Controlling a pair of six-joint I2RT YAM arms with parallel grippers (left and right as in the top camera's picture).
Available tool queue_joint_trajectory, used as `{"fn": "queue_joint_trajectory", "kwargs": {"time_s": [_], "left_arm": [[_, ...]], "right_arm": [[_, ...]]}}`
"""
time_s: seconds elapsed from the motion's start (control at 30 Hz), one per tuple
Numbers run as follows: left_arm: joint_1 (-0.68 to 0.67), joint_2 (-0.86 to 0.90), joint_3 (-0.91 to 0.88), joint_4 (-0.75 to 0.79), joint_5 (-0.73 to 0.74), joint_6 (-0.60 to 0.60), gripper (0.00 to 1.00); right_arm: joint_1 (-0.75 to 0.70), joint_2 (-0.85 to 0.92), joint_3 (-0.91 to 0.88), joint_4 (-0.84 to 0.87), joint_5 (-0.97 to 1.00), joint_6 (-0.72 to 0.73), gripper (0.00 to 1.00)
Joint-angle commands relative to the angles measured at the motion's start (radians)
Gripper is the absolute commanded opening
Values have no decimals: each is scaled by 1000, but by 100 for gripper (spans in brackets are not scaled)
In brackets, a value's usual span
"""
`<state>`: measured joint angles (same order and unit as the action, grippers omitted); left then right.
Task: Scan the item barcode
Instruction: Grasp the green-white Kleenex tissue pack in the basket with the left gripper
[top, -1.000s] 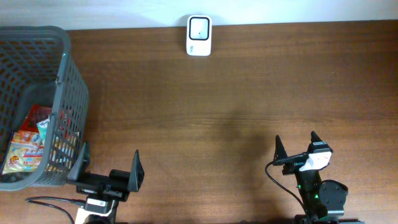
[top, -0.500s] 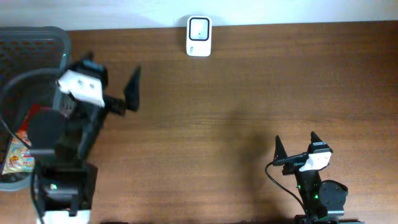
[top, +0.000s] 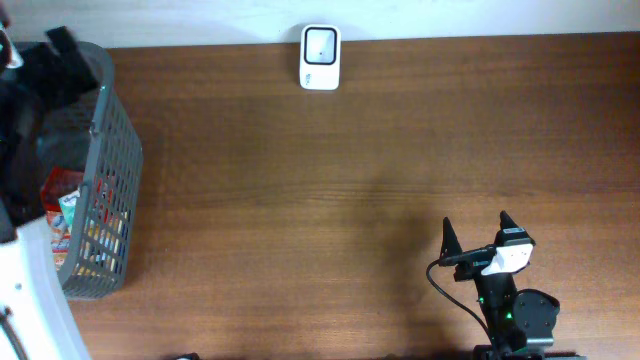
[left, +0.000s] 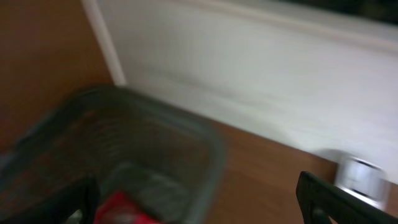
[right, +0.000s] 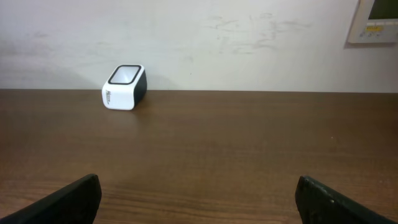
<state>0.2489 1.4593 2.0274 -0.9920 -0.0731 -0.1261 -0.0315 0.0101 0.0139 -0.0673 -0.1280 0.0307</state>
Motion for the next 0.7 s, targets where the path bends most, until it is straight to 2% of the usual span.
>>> {"fn": "queue_joint_trajectory", "kwargs": {"time_s": [0.0, 0.13, 0.23, 0.3, 0.4, 0.5, 0.57, 0.6, 0.63, 0.67], "left_arm": [[73, 98, 2, 11, -320, -16, 99], [211, 236, 2, 9, -335, -16, 99], [250, 340, 2, -58, -262, -16, 99], [258, 407, 2, -130, -222, -90, 99], [258, 483, 2, -262, -123, -90, 99], [258, 570, 0, -415, -113, -90, 99], [258, 616, -22, -431, -113, -90, 89], [258, 640, -44, -431, -113, -90, 78], [258, 668, -61, -434, -109, -90, 73], [258, 687, -95, -421, -106, -90, 72]], "right_arm": [[6, -7, -8, -2, 2, 11, 98], [6, -7, -8, -2, 2, 11, 99], [6, -7, -8, -2, 2, 11, 98], [6, -7, -8, -2, 2, 11, 98], [6, -7, -8, -2, 2, 11, 98], [6, -7, -8, -2, 2, 11, 98], [6, -7, -8, -2, 2, 11, 98], [6, -7, -8, -2, 2, 11, 98], [6, -7, -8, -2, 2, 11, 98], [6, -7, -8, -2, 2, 11, 99]]}}
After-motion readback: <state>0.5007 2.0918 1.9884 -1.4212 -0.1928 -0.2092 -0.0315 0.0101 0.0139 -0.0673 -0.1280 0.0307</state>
